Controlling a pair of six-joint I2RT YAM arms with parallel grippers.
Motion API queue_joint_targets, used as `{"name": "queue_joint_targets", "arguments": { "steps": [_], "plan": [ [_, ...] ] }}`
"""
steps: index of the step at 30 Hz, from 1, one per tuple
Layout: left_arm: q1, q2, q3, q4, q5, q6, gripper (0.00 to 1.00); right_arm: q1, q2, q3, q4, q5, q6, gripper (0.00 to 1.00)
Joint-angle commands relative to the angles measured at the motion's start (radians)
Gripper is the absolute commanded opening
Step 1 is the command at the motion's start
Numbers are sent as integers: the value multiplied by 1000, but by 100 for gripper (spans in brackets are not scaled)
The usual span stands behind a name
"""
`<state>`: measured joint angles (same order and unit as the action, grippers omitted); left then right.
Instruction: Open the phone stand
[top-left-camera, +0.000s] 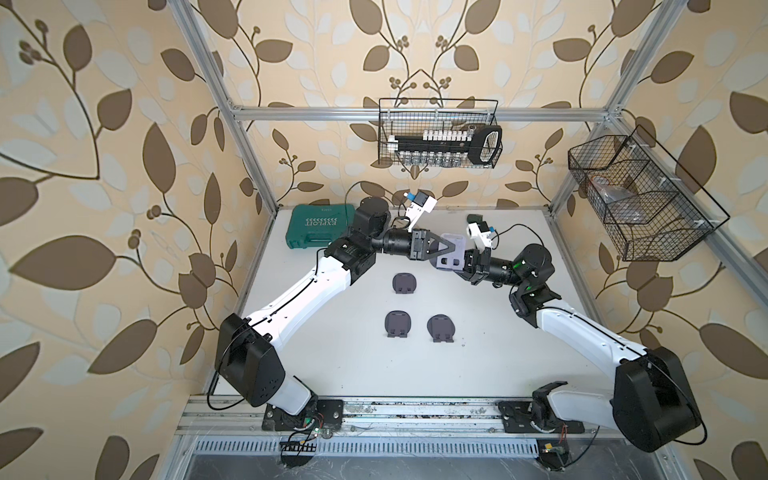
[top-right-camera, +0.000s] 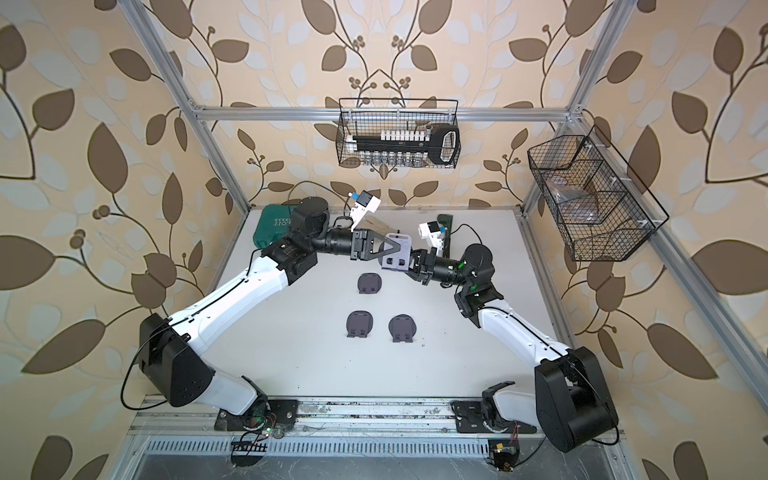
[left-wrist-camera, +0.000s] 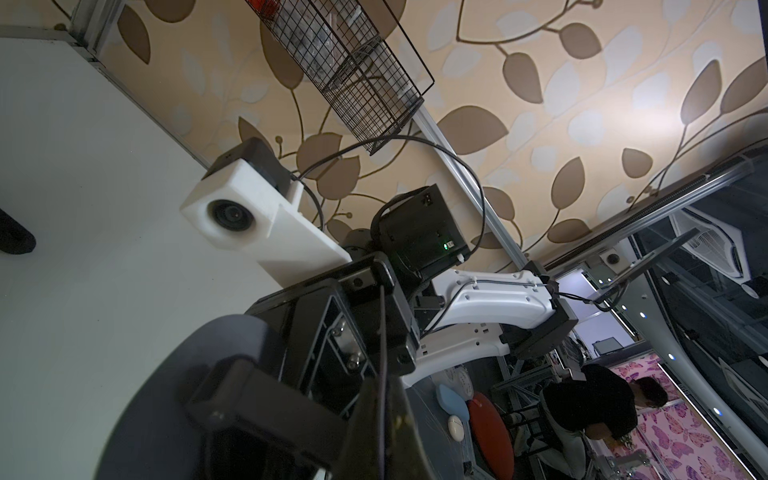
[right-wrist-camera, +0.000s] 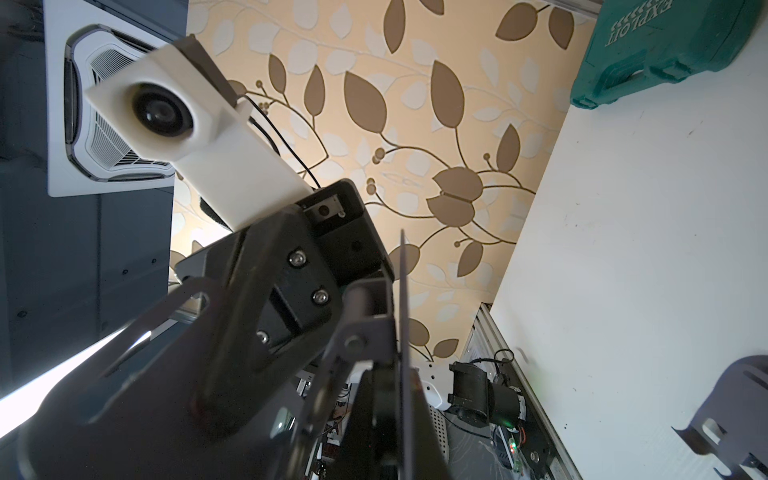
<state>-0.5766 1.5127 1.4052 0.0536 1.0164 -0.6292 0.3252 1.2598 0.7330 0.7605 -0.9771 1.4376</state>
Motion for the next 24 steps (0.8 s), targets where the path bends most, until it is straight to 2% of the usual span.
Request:
{"name": "queue_joint_targets", "arguments": {
  "steps": [1, 5, 10, 14, 16, 19, 24],
  "plan": [
    [10, 28, 99, 88, -21, 45, 0, 14, -60, 23, -258, -14, -138, 0],
    [24, 64, 115, 184, -5, -61, 0, 15, -100, 39, -397, -19, -249, 0],
    [37, 124, 176, 229, 8, -210, 0, 15, -108, 2, -401, -24, -276, 0],
    [58, 150, 171, 346, 11, -338, 0, 15, -128, -23, -376, -24, -280, 0],
    [60, 148, 158, 392, 9, -348, 0, 15, -130, -35, -330, -29, -248, 0],
    [60, 131, 132, 393, -13, -294, 0, 14, -114, -65, -173, -31, -128, 0],
    [60, 127, 81, 506, -26, -271, 0, 14, -75, -86, 44, -28, 53, 0]
  ]
}}
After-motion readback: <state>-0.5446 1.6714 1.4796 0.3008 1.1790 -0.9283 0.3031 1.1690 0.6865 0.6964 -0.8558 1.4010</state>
